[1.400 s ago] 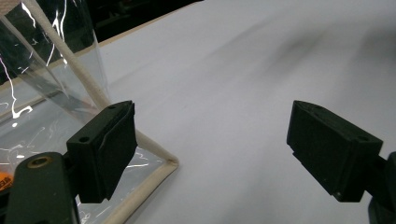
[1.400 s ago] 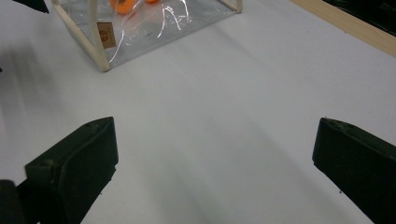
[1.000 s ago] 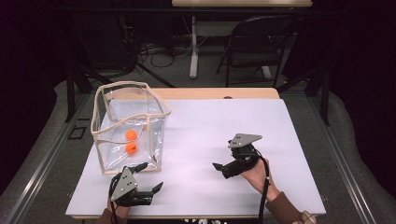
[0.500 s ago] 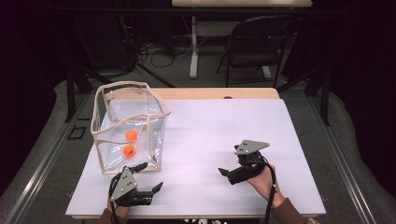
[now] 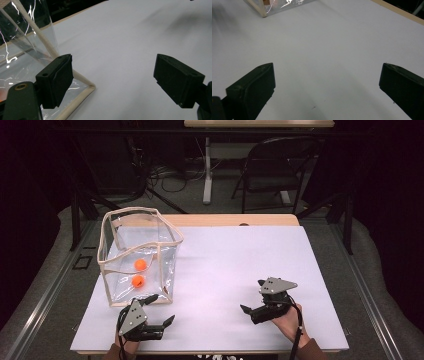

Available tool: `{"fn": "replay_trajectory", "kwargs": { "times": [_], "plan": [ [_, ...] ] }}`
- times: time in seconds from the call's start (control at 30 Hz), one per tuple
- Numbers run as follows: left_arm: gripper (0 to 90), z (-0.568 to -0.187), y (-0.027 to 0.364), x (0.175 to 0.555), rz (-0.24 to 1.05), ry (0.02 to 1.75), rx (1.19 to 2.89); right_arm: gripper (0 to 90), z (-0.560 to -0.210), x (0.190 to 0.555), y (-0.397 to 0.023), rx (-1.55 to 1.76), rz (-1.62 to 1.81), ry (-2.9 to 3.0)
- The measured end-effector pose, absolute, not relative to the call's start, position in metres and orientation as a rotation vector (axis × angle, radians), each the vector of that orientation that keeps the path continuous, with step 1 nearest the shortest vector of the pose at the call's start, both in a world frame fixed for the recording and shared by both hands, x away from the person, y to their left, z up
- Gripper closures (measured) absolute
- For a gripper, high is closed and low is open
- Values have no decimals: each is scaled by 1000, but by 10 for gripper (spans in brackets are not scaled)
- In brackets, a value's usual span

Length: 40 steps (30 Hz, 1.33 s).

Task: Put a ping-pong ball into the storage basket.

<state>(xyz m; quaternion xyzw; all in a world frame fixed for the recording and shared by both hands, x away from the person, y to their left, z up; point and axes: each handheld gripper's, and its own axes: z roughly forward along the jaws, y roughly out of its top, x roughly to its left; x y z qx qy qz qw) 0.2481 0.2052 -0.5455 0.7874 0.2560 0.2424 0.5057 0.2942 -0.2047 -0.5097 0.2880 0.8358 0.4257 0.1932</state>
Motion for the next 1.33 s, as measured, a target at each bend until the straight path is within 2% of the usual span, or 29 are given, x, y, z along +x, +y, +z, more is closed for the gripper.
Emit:
{"fn": "replay_trajectory", "kwargs": {
  "times": [0.73,1.33],
  "plan": [
    [159,-546,205,248,582,617,1902,0,-532,267,-229,831,1179,2264],
    [159,-547,205,248,586,625,1905,0,-533,251,-234,824,1176,2183]
  ]
}}
